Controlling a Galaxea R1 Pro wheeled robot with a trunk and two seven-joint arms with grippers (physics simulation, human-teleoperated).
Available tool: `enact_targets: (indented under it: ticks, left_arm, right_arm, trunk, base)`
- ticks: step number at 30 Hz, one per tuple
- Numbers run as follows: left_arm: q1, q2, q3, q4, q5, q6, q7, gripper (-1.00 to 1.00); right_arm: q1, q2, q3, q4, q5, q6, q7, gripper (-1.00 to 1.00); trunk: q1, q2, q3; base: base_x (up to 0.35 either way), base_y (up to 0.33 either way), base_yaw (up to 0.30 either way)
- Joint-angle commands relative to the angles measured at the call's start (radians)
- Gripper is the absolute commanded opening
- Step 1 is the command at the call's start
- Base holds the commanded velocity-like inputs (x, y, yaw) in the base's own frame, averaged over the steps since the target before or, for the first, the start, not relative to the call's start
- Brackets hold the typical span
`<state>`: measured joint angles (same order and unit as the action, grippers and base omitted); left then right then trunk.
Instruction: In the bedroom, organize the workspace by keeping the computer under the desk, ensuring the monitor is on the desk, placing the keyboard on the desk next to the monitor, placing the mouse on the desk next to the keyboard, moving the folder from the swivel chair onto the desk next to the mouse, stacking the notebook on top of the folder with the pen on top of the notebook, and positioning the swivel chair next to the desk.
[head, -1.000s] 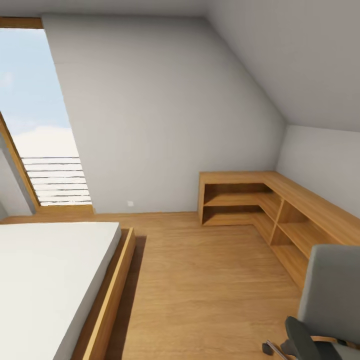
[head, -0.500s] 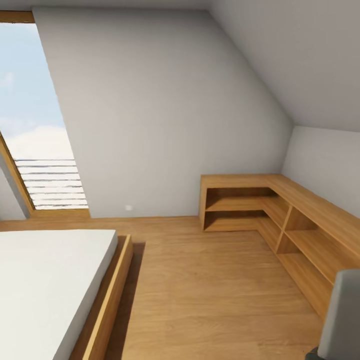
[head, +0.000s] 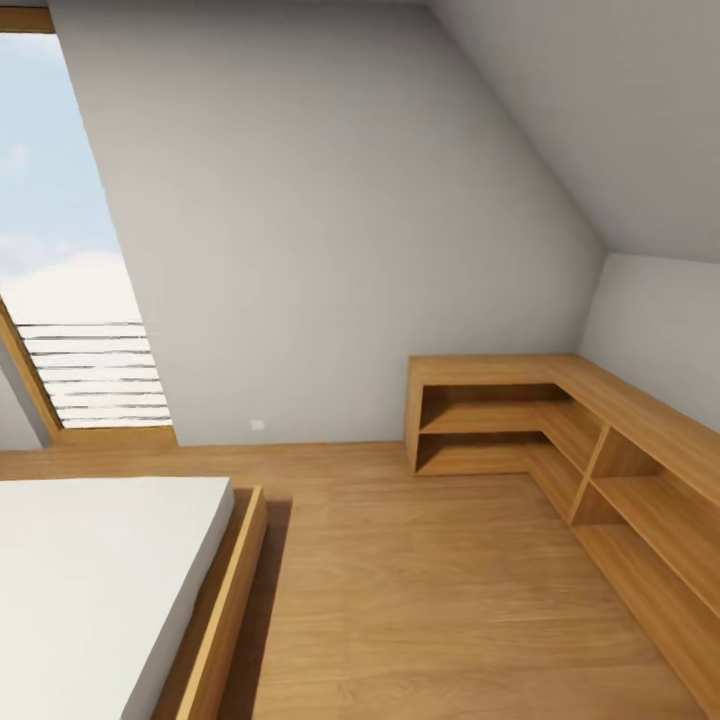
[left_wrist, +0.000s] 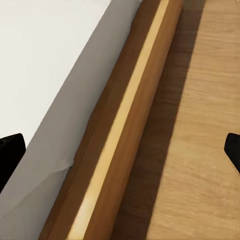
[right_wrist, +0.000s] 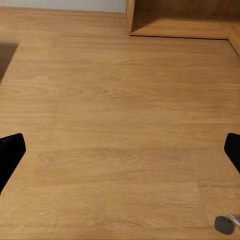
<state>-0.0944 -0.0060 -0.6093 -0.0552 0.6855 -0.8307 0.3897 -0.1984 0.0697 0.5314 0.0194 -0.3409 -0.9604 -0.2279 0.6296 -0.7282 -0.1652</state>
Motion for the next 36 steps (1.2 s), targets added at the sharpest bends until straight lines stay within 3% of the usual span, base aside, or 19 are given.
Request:
enact_targets:
  ticks: [1, 36]
  left_arm:
    - [-0.001, 0.0, -0.009, 0.0, 0.0, -0.001, 0.01, 1.0]
    - [-0.001, 0.0, -0.009, 0.0, 0.0, -0.001, 0.009, 1.0]
  right_arm:
    - [-0.001, 0.0, 0.009, 0.002, -0.004, -0.003, -0.005, 1.0]
    - [-0.002, 0.001, 0.009, 0.002, -0.004, -0.003, -0.005, 1.0]
  trunk:
    - [0.001, -0.001, -0.002]
    - [0.001, -0.001, -0.002]
  base:
    - [0.321, 0.016, 0.0]
    - [0.321, 0.001, 0.0]
